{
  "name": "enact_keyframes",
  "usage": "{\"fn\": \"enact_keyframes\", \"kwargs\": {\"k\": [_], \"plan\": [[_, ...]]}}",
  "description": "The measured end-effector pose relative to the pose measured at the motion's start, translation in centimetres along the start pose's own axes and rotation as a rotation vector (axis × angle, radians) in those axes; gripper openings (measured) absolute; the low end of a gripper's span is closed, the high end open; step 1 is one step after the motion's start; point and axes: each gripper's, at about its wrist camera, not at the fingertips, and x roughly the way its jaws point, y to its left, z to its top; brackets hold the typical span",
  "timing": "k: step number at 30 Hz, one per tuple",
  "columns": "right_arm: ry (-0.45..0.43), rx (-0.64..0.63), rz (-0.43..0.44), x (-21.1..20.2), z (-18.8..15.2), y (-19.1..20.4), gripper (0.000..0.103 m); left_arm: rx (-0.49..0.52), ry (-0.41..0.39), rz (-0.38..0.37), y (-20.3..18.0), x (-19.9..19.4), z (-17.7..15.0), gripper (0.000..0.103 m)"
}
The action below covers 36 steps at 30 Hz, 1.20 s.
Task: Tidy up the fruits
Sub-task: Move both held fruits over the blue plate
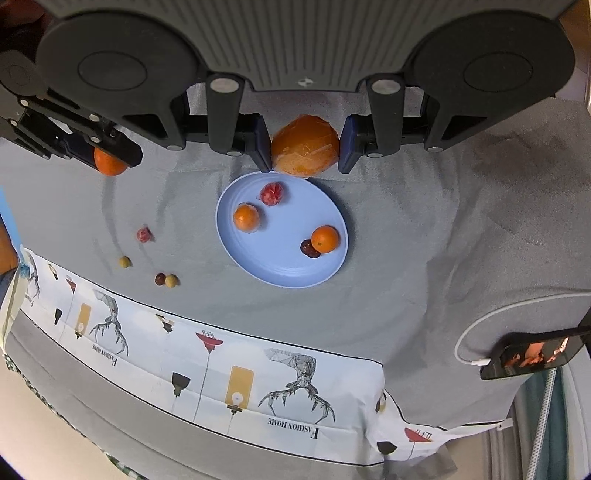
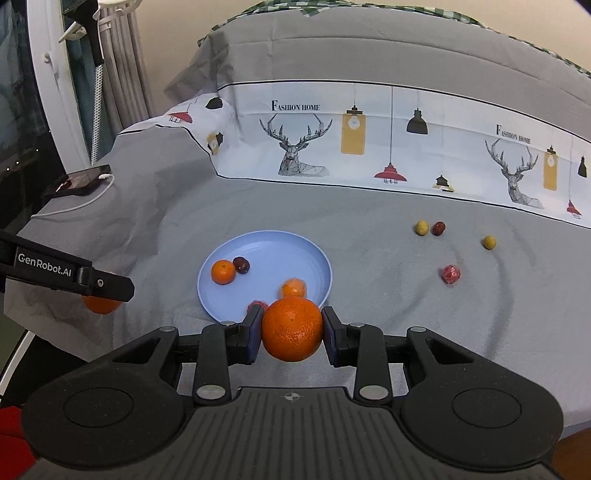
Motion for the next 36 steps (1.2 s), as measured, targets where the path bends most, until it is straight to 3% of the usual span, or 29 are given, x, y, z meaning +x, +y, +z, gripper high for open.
{"fn": "enact_keyframes", "kwargs": {"k": [36], "plan": [[0.04, -0.012, -0.014, 2.1, 0.3, 0.2, 0.035, 0.021, 0.003, 0.014, 0.1, 1.6, 1.1, 0.043]]}}
